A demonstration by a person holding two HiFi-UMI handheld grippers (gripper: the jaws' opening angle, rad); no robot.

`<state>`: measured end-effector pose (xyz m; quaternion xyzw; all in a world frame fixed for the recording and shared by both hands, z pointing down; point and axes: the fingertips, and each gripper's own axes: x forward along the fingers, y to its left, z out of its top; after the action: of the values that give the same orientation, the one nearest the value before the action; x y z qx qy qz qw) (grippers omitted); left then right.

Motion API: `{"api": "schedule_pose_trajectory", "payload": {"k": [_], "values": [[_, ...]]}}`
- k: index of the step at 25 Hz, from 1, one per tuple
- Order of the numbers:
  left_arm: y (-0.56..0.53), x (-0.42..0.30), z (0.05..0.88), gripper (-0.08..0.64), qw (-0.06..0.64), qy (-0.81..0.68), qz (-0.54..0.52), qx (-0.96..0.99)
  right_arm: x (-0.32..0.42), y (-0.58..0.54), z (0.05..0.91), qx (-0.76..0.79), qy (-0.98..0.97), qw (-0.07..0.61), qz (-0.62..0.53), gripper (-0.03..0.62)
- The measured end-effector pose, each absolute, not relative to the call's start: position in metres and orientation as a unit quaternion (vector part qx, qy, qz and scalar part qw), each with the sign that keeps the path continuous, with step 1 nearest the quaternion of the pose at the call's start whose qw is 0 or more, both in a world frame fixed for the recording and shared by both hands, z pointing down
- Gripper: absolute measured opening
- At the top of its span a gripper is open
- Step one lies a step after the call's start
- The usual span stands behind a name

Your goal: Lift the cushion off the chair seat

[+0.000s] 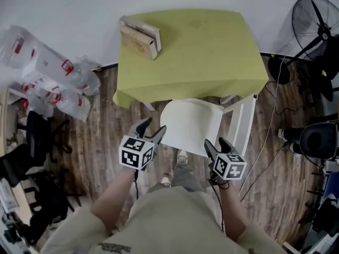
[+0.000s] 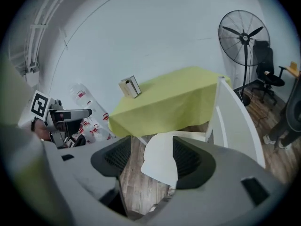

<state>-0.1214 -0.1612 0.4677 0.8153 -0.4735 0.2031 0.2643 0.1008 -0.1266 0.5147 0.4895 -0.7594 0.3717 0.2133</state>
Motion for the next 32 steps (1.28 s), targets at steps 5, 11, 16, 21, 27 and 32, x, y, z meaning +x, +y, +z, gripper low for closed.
{"api": "schedule_pose_trajectory", "payload": {"k": [5, 11, 16, 21, 27, 32], "values": [[-0.208, -0.108, 0.505, 0.250, 0.283, -0.469, 0.229, 0.805, 0.107, -0.172, 0.555, 0.484, -0.750, 0.219, 0.393, 0.291], [-0.241, -0.096, 0.545, 0.255, 0.309, -0.463, 0.250, 0.792, 0.116, -0.216, 0.596, 0.478, -0.743, 0.235, 0.404, 0.293], [-0.255, -0.092, 0.570, 0.258, 0.325, -0.455, 0.266, 0.785, 0.126, -0.239, 0.614, 0.490, -0.745, 0.222, 0.394, 0.293], [-0.263, -0.095, 0.589, 0.258, 0.332, -0.445, 0.282, 0.782, 0.130, -0.242, 0.636, 0.495, -0.730, 0.236, 0.409, 0.295], [-0.264, -0.097, 0.616, 0.262, 0.344, -0.425, 0.300, 0.782, 0.134, -0.245, 0.663, 0.508, -0.711, 0.243, 0.420, 0.321], [-0.269, -0.099, 0.644, 0.268, 0.348, -0.406, 0.318, 0.783, 0.138, -0.248, 0.684, 0.524, -0.694, 0.242, 0.430, 0.325]]}}
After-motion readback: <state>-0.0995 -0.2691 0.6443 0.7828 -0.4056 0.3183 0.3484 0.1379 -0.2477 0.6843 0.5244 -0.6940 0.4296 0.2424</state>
